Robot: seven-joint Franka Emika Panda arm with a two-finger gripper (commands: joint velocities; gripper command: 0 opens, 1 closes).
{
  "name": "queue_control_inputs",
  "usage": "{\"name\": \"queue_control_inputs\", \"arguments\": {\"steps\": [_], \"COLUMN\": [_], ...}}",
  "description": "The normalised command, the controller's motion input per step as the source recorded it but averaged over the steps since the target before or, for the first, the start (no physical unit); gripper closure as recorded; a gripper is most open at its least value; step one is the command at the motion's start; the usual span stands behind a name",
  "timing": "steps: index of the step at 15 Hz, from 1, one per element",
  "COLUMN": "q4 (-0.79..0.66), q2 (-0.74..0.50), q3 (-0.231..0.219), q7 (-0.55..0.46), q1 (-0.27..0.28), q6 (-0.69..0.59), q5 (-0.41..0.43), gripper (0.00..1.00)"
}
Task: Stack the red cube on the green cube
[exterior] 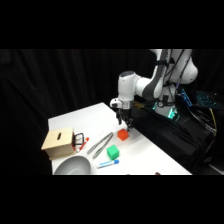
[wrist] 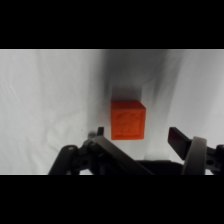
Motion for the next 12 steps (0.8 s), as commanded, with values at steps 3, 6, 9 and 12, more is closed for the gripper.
{"name": "queue_control_inputs", "arguments": {"steps": [3, 6, 9, 12], "q4": [-0.07, -0.03, 0.01, 0.04], "q2": [0.09, 0.14, 0.16, 0.16], "q3": [0.002, -0.016, -0.073, -0.055], "q7": [-0.10, -0.09, -0.04, -0.07], "q1": [-0.011, -0.020, -0.004, -0.019], "q6": [0.30, 0.32, 0.31, 0.25], "q5": [-0.058, -0.105, -0.187, -0.132], "gripper": [0.00, 0.00, 0.00, 0.00]}}
